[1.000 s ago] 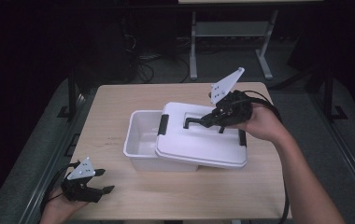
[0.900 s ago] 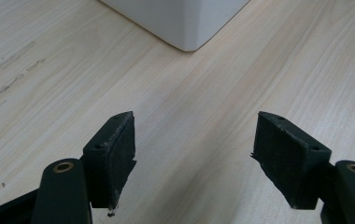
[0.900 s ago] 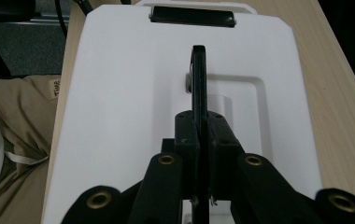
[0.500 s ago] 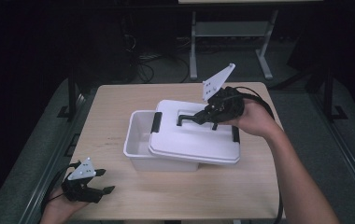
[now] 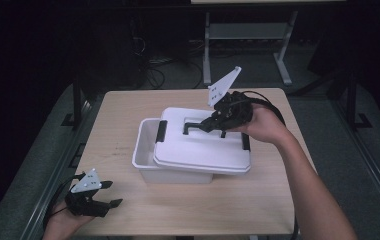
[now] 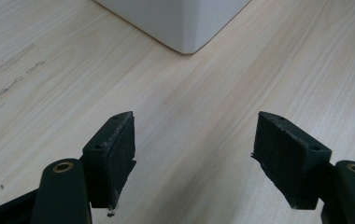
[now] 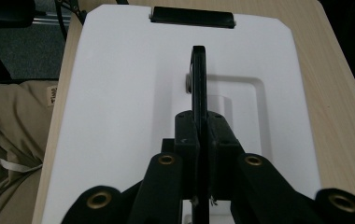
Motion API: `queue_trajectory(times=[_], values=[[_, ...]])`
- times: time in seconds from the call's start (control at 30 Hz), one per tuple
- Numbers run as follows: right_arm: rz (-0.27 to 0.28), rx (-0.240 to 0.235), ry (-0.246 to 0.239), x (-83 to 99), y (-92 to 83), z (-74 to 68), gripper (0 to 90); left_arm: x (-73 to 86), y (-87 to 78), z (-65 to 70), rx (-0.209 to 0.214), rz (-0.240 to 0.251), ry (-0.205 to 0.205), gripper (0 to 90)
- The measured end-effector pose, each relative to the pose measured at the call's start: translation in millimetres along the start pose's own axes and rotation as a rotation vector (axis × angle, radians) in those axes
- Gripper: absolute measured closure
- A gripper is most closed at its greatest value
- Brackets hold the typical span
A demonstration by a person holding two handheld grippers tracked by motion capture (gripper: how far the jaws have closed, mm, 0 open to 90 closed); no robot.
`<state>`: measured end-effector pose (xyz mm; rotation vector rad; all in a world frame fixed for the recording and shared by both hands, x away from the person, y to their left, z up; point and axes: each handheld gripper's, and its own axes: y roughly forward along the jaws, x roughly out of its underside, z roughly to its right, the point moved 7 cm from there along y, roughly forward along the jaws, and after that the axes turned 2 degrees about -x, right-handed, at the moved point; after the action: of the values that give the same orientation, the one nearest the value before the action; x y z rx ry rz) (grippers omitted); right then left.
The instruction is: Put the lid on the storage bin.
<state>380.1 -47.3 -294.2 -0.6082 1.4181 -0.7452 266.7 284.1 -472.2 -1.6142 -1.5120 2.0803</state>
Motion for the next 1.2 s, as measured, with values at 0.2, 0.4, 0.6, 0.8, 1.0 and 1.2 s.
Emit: queue_trajectory(times=[0.2,0.4,0.6,0.8,1.0,1.2], values=[[-0.008,-0.011,-0.006,-4.8,7.0,2.1,84.3,-0.4,-1.3,-0.2,-0.002,0.007,-0.002,29.1],[-0.004,-0.023,-0.016,-13.1,13.8,1.9,84.3,0.1,-2.6,-0.9,-0.003,0.007,-0.001,29.2],[-0.001,-0.035,-0.027,-19.9,20.5,3.1,84.2,-0.4,-3.1,-0.7,-0.004,0.007,0.001,29.2],[0.002,-0.046,-0.029,-23.6,26.6,3.4,84.2,0.1,-4.5,-1.1,-0.006,0.017,-0.009,29.2],[-0.003,-0.046,-0.033,-27.3,31.4,5.9,84.2,0.7,-3.9,-0.9,-0.003,0.015,-0.009,29.1],[0.001,-0.056,-0.033,-32.6,39.1,8.3,84.2,1.2,-2.9,-0.2,0.0,0.011,-0.007,28.9]])
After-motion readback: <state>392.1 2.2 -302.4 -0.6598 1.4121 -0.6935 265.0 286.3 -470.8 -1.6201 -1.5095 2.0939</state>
